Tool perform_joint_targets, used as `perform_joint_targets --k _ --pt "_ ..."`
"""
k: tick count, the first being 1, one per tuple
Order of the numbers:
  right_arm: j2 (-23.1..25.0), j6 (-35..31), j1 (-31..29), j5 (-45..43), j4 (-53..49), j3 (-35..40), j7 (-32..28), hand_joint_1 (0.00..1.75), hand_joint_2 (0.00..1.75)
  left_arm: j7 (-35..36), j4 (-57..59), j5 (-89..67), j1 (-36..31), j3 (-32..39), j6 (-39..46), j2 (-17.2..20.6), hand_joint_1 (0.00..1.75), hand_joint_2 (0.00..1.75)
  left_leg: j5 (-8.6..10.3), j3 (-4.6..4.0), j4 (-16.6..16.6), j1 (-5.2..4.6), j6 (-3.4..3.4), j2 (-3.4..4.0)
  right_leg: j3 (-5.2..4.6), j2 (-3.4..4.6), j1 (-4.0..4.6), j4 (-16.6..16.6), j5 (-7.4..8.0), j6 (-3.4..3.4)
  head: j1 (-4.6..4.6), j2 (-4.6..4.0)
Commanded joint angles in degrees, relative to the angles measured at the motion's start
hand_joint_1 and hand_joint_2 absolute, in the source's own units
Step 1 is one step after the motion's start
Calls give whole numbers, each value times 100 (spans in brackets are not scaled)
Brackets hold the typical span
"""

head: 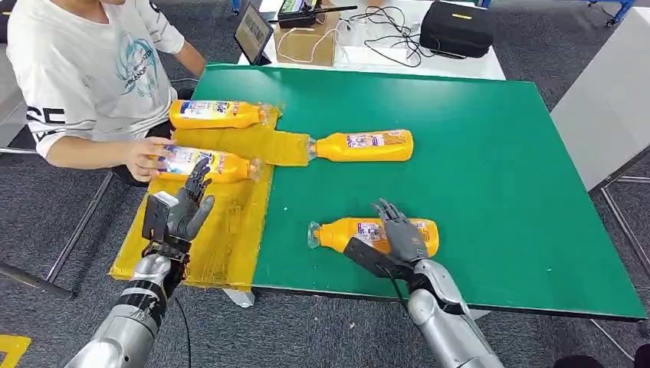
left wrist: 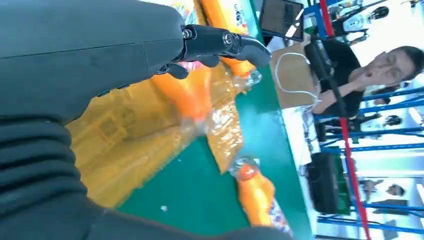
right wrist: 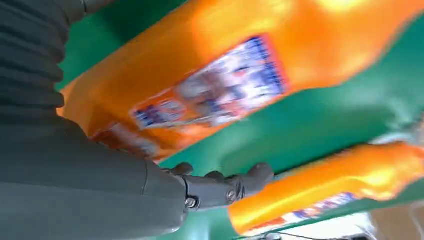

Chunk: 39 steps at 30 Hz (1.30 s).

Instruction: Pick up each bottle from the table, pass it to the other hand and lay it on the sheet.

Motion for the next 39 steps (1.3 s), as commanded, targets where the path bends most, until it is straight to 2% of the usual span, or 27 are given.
perform_joint_targets --k 1,15,18,21,22,23,27,33,39 --pt "-553 465 -506 215 443 157 302 0 175 559 386 141 -413 137 -167 -305 0 175 -6 10 6 3 -5 -8 16 -11 4 2 -7 -7 -2 0" --pt "-520 468 -497 214 459 170 303 0 175 560 398 139 -408 141 -165 -284 0 175 -3 9 0 3 -3 1 10 -3 4 -2 -2 -4 -2 0" --pt "-541 791 -990 373 1045 442 379 0 175 635 564 15 -554 -69 -212 -283 0 175 -8 15 6 6 -6 4 18 -1 8 2 -6 -8 -2 0" --pt "-423 1003 -1647 473 2057 772 295 0 175 670 458 32 -548 -276 -160 -374 0 175 -2 4 5 3 -3 10 4 6 4 1 3 -4 -2 0" --pt "-371 1104 -1773 458 2288 824 216 59 175 677 418 57 -508 -337 -247 -413 0 175 -6 13 9 6 -6 14 14 8 8 2 0 -7 -2 2" --pt "-324 1227 -1873 417 2489 866 121 175 175 682 397 75 -482 -372 -257 -443 0 175 -3 13 3 5 -4 11 14 4 6 -2 2 -5 -2 2" --pt "-186 1330 -2124 62 3013 900 -231 175 175 763 532 226 -510 -571 -266 -497 0 175 1 16 2 2 1 6 18 1 4 -1 0 -4 -2 0" --pt "-272 1474 -2107 -536 3060 616 -454 175 175 848 901 110 -807 -768 57 -435 0 175 -2 25 4 9 -2 -6 32 -13 11 -3 -5 -7 -2 0" --pt "-326 1477 -1998 -633 2958 716 -461 175 175 860 1013 150 -933 -833 56 -450 0 175 3 20 2 8 0 -6 26 -12 10 -6 0 -4 -2 0"
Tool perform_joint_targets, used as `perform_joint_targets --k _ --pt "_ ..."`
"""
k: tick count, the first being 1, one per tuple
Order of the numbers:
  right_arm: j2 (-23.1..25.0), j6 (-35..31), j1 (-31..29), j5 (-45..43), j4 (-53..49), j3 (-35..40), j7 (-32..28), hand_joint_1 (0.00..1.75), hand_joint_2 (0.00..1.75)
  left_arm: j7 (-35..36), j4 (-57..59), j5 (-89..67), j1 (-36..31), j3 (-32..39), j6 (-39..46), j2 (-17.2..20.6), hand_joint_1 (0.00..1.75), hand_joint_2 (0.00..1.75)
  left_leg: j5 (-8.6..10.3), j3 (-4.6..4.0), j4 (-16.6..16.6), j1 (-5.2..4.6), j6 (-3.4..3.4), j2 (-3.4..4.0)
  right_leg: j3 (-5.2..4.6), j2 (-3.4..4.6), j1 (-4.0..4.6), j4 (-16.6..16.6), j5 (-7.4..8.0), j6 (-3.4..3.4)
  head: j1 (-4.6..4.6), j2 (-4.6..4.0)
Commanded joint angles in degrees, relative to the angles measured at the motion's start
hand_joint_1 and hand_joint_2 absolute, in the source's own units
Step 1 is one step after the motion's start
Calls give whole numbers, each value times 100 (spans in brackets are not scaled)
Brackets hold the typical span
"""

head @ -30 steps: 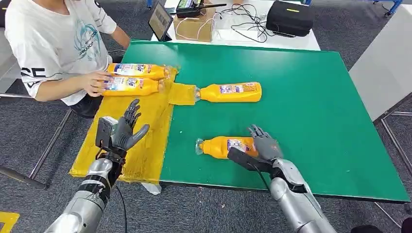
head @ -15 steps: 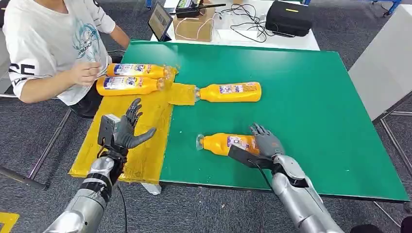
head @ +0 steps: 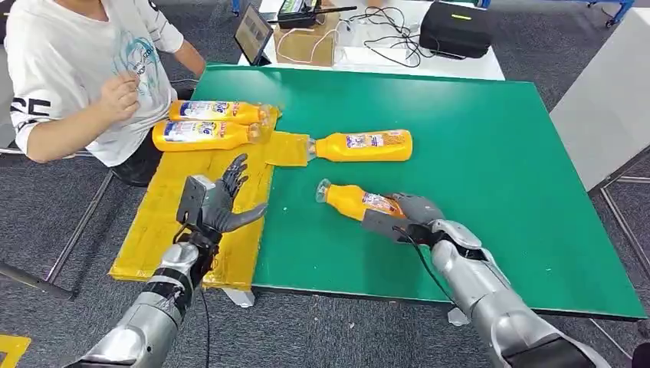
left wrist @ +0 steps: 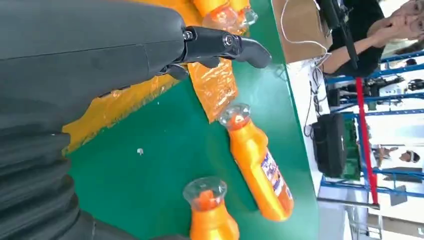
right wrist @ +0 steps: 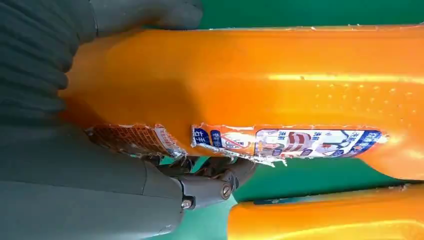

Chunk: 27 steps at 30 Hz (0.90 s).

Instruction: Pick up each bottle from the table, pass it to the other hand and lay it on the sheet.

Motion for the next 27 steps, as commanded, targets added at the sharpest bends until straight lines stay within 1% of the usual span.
perform_joint_targets --k 1,4,7,8,10,11,12,14,17,19,20,21,24,27 --pt "-3 63 -9 -187 619 102 -38 175 175 57 718 55 -501 -272 13 6 0 175 -8 21 0 11 -10 -12 29 -16 12 -5 -10 -12 0 2" --pt "24 -103 101 -352 372 19 -63 175 175 77 642 144 -471 -238 38 -4 0 175 -3 15 -3 6 -5 -8 19 -10 7 -6 -5 -7 0 2" --pt "335 -789 434 -753 -331 -397 -277 175 175 135 529 211 -407 -253 111 -2 0 175 -12 34 -4 13 -11 -2 39 -7 14 -9 -11 -14 0 0" --pt "425 -849 464 -733 -396 -368 -221 175 175 139 518 213 -400 -259 119 -7 0 175 -9 25 -3 12 -10 0 30 -4 13 -8 -8 -12 0 0" --pt "443 -861 476 -723 -426 -357 -191 175 175 142 513 214 -397 -261 120 -8 0 175 -5 11 -3 5 -7 6 12 3 6 -1 -4 -8 2 0" --pt "443 -861 476 -723 -426 -357 -191 175 175 142 513 214 -397 -261 120 -8 0 175 -12 21 0 9 -12 9 21 4 10 2 -10 -14 0 0" --pt "495 -1131 619 -827 -710 -486 -312 175 175 155 496 215 -393 -278 152 -10 0 175 -9 16 -1 6 -9 6 16 2 7 1 -8 -11 0 0" --pt "822 -1623 943 -1025 -1304 -719 -552 175 175 206 484 244 -401 -327 212 -40 0 175 -9 19 -3 8 -10 7 18 -3 9 -1 -10 -12 -2 2" --pt "1233 -1992 1221 -1250 -1893 -720 -711 175 175 305 485 367 -433 -402 127 -115 0 175 -15 14 3 13 -12 4 14 3 14 5 -14 -14 0 2" --pt "1413 -2015 1210 -1368 -1943 -658 -758 175 175 375 490 462 -454 -426 -16 -164 0 175 -12 1 3 11 -10 16 1 16 11 9 -8 -11 2 0" --pt "1495 -2021 1139 -1465 -1856 -598 -793 175 175 399 469 471 -461 -497 -18 -181 0 175 -24 14 9 13 -14 24 11 21 14 17 -19 -16 -4 0" --pt "1565 -2080 1085 -1536 -1798 -561 -859 175 175 429 460 535 -475 -517 -71 -201 0 175 -16 6 5 9 -12 21 -1 19 9 14 -13 -13 -2 0" --pt "1657 -2033 894 -1674 -1502 -437 -902 175 175 528 405 699 -487 -597 -246 -228 0 175 -25 17 12 17 -18 11 16 5 17 16 -24 -18 -2 2" --pt "1818 -1980 654 -1795 -1038 -262 -1017 175 175 736 293 1035 -488 -751 -672 -277 0 175 -19 2 11 12 -14 18 1 19 12 14 -13 -14 0 2"
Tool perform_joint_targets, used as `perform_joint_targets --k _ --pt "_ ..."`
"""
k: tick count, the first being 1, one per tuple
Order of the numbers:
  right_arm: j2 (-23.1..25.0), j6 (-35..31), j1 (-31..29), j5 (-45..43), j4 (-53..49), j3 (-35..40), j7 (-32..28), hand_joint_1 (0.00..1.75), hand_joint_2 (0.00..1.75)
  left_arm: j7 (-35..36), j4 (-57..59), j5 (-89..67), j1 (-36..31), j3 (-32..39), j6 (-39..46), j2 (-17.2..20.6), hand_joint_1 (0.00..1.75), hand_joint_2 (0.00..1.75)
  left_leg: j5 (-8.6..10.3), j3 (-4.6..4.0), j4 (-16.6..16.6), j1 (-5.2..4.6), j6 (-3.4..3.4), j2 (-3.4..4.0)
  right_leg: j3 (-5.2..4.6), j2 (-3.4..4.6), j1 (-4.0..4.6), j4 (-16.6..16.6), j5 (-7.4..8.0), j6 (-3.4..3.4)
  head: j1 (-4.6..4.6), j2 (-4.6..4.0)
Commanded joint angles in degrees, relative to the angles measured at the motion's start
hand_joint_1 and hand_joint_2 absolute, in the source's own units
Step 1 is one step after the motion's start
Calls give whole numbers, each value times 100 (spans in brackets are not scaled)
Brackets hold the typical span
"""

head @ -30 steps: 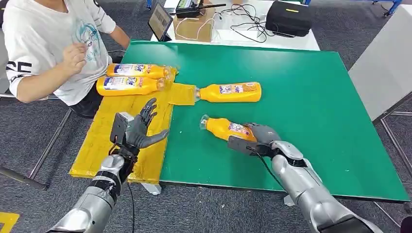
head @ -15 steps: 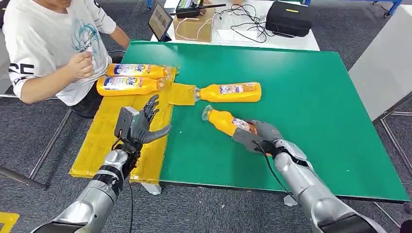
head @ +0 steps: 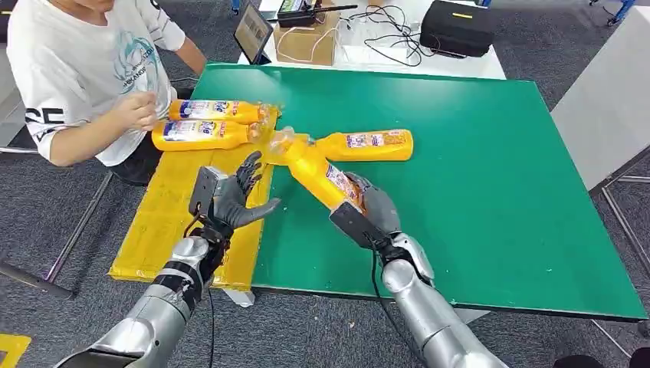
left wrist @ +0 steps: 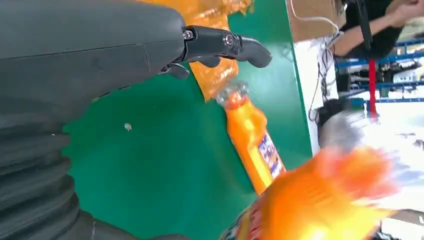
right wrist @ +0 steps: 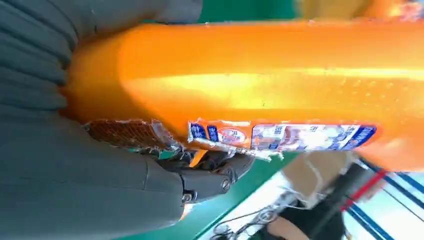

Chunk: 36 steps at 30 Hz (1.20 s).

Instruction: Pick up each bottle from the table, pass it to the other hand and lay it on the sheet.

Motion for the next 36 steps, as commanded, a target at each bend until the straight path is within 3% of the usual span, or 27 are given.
perform_joint_targets --k 1,20,27,28,29,30,36 --pt "596 25 -492 -322 617 224 -239 175 175 364 46 599 -272 -442 -649 -128 0 175 -9 9 7 4 -7 16 7 10 4 5 -5 -8 -2 0" --pt "781 313 -597 -384 1062 617 -304 175 175 594 -499 1122 -236 -862 -856 -154 0 175 -6 9 1 4 -6 1 11 -1 4 -1 -5 -7 -2 -2" --pt "1006 501 -638 -54 1568 1234 -200 175 175 551 -380 1347 -255 -996 -945 -113 0 175 -8 13 0 4 -7 6 13 3 4 0 -7 -9 -2 -2" --pt "1020 469 -638 -45 1610 1257 -169 159 175 539 -359 1364 -249 -991 -956 -99 0 175 -16 26 2 9 -11 10 25 5 10 1 -13 -13 -2 -2" --pt "1016 362 -650 -38 1635 1254 -162 40 175 478 -372 1443 -219 -967 -1068 -91 94 175 -11 18 1 7 -9 4 19 1 8 -1 -10 -11 -2 -2" --pt "1009 318 -658 -59 1623 1228 -179 0 175 455 -379 1480 -195 -953 -1124 -69 175 175 -17 30 3 9 -12 4 31 0 10 0 -16 -15 -4 -2" --pt "789 226 -638 -273 1273 958 -179 0 175 464 -398 1674 -137 -712 -1027 -61 175 175 -9 13 2 7 -7 1 14 -1 7 -1 -8 -9 -2 -2"
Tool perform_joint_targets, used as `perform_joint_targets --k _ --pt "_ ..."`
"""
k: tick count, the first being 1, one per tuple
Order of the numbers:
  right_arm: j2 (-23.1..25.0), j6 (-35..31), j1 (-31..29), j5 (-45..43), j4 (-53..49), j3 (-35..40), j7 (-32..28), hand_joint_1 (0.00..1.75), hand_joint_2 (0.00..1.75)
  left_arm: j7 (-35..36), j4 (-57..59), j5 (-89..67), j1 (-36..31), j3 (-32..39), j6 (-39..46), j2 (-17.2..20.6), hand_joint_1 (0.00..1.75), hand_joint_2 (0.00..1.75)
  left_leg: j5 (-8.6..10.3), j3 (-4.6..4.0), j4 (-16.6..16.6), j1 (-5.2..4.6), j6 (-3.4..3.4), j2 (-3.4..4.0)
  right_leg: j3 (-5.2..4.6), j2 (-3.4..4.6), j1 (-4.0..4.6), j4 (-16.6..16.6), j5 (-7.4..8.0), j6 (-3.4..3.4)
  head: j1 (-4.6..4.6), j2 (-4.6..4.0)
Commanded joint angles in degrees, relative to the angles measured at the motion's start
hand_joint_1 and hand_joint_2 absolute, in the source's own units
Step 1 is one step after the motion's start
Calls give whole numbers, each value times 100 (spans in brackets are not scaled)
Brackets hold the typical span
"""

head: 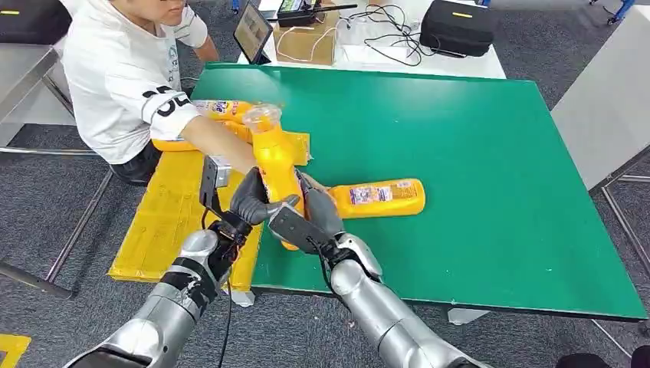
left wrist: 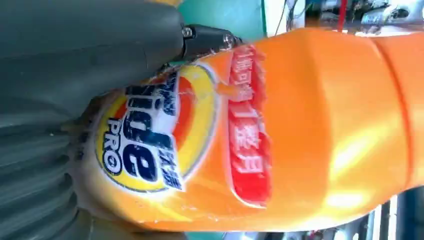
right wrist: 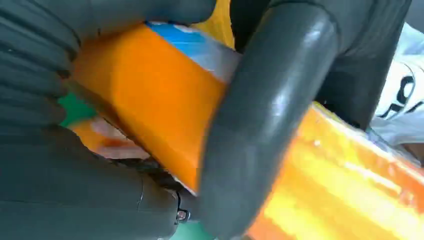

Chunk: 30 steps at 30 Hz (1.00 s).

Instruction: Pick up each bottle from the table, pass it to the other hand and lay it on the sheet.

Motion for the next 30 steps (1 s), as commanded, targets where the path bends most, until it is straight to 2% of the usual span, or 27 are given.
perform_joint_targets --k 1,9,14,19,25,30 --pt "-190 -26 -198 -147 269 148 7 0 175 16 208 235 -201 -4 -20 94 175 175 -6 14 1 5 -5 -1 16 -5 6 -2 -6 -7 2 0" --pt "-190 -26 -198 -147 269 148 7 0 175 16 208 235 -201 -4 -20 94 175 175 -9 19 2 6 -7 -3 22 -7 7 -2 -9 -8 0 2" --pt "-269 -117 -98 -279 38 -41 -13 0 175 4 139 294 -192 214 273 143 175 175 -12 24 4 8 -8 -2 28 -6 10 -1 -11 -9 0 0" --pt "-492 -259 164 -559 -596 -424 -142 0 175 -363 -24 -269 -147 411 1063 459 175 175 -15 29 5 11 -10 2 32 -2 12 -1 -13 -12 0 0" --pt "-839 -337 550 -842 -1647 -918 -245 0 175 -756 452 -1260 -258 760 1956 981 175 175 -9 20 -2 7 -9 16 20 12 8 -5 -3 -10 0 0" --pt "-976 -333 660 -1002 -1913 -1233 -274 0 175 -897 569 -1515 -293 1059 1886 1125 175 175 -11 21 4 8 -10 2 19 -8 10 2 -13 -10 0 2"
